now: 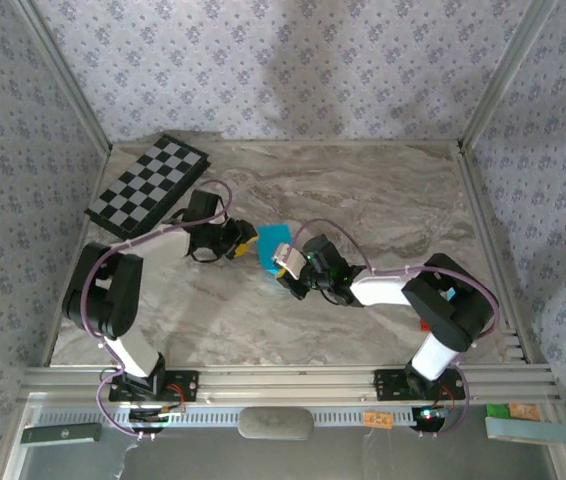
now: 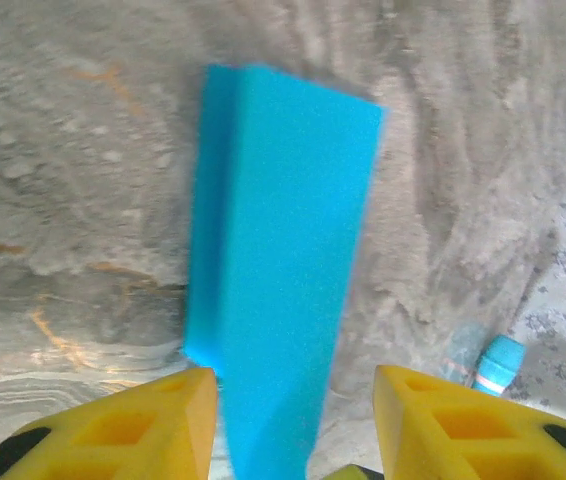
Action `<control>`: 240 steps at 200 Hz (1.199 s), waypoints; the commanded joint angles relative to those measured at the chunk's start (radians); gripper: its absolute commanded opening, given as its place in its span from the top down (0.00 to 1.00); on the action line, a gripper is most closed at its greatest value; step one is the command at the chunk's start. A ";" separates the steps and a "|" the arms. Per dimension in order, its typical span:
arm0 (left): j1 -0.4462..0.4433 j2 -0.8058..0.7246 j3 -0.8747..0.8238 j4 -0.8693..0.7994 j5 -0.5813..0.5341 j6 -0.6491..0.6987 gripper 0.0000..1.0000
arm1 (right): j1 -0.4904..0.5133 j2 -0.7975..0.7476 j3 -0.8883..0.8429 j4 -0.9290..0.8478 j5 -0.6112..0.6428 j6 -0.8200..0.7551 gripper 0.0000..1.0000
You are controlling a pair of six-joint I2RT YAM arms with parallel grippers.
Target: Fold a paper plane with a square sheet of paper (pick it up from the middle)
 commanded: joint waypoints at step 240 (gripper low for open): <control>-0.100 0.392 0.263 -0.216 -0.030 0.227 0.99 | -0.041 0.127 0.167 -0.203 -0.024 0.381 1.00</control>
